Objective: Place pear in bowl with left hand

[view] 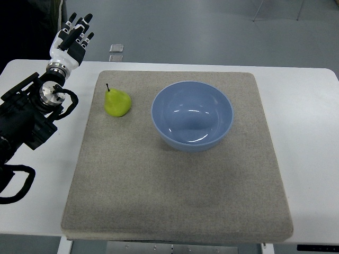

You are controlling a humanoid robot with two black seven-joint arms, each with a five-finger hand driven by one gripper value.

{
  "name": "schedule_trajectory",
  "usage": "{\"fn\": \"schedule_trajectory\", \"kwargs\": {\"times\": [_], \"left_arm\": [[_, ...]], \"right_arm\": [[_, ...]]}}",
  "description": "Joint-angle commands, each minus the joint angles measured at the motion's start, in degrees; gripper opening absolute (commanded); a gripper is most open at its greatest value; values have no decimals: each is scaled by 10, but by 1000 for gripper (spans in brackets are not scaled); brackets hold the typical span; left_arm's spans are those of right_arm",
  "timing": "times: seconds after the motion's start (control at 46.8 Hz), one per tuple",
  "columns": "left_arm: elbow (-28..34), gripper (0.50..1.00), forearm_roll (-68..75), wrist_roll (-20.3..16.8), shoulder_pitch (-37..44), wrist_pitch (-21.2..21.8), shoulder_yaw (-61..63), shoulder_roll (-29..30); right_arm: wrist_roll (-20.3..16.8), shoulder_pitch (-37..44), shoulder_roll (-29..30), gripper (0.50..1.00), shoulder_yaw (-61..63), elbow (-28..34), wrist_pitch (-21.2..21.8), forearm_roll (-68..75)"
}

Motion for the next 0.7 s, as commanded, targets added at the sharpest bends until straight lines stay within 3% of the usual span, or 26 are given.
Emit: {"fn": "schedule_trajectory", "kwargs": {"times": [0.0,0.683], "left_arm": [[0,992,0,0,0,0,-1,0],[-3,992,30,0,-14,-3,20,9]], "right_arm": [[1,0,0,924,0,0,0,1],[0,0,0,924,0,0,0,0]]}}
